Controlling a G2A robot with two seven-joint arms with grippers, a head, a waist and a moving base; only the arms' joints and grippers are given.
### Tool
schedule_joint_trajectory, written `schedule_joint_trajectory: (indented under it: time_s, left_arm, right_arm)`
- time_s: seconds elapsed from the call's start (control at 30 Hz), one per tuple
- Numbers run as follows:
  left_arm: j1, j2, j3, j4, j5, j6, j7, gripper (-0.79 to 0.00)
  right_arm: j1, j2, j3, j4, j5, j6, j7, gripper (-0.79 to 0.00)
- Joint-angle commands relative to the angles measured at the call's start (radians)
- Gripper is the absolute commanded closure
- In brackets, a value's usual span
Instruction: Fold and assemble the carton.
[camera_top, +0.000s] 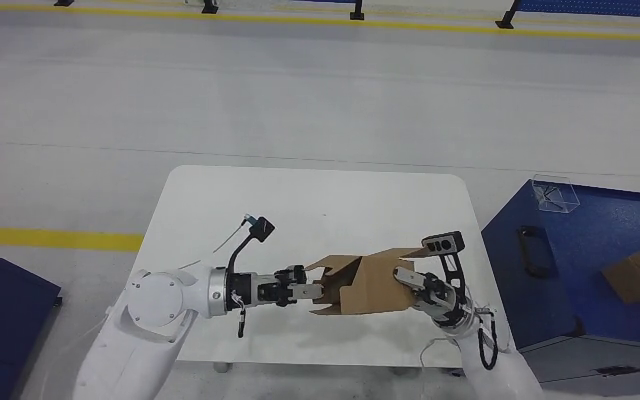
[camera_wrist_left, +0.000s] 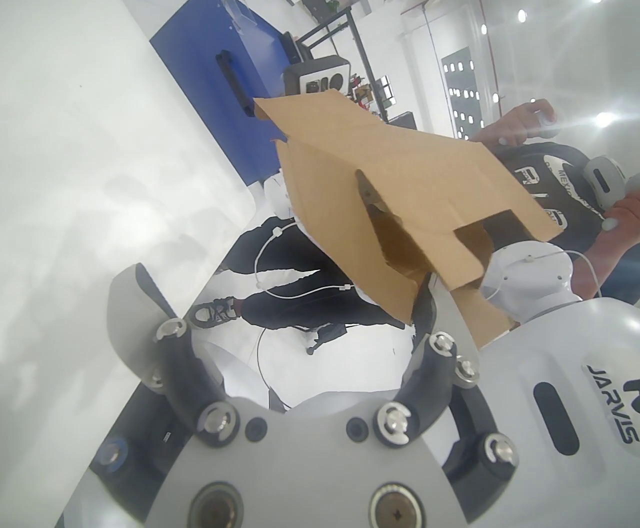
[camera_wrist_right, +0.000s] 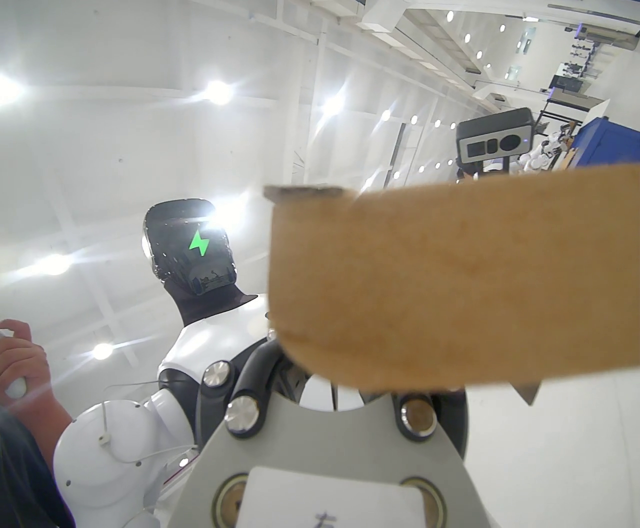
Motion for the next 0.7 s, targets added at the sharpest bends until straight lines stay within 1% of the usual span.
schedule_joint_trajectory:
  time_s: [0.0, 0.17, 0.33, 0.47, 0.57, 0.67]
  left_arm:
    - [-0.011, 0.000, 0.004, 0.024, -0.001, 0.009, 0.011, -0.785]
    - [-0.039, -0.001, 0.024, 0.075, -0.027, 0.003, 0.015, -0.785]
    - [-0.060, -0.004, 0.069, 0.108, -0.031, -0.007, 0.014, -0.785]
    - [-0.068, -0.007, 0.099, 0.117, -0.023, -0.024, 0.030, -0.785]
    - [-0.070, -0.005, 0.094, 0.120, -0.022, -0.035, 0.043, -0.785]
    - [-0.059, 0.002, 0.060, 0.116, -0.030, -0.050, 0.056, -0.785]
  right_arm:
    - [-0.002, 0.000, 0.006, -0.009, 0.022, 0.009, 0.004, 0.000]
    - [-0.015, 0.001, 0.026, -0.040, 0.061, 0.051, 0.024, 0.000]
    - [-0.026, 0.001, 0.032, -0.056, 0.061, 0.059, 0.025, 0.000]
    - [-0.032, -0.001, 0.038, -0.061, 0.043, 0.042, 0.012, 0.000]
    - [-0.035, -0.002, 0.041, -0.056, 0.026, 0.029, -0.016, 0.000]
    - [-0.032, -0.003, 0.049, -0.051, 0.003, 0.014, -0.048, 0.000]
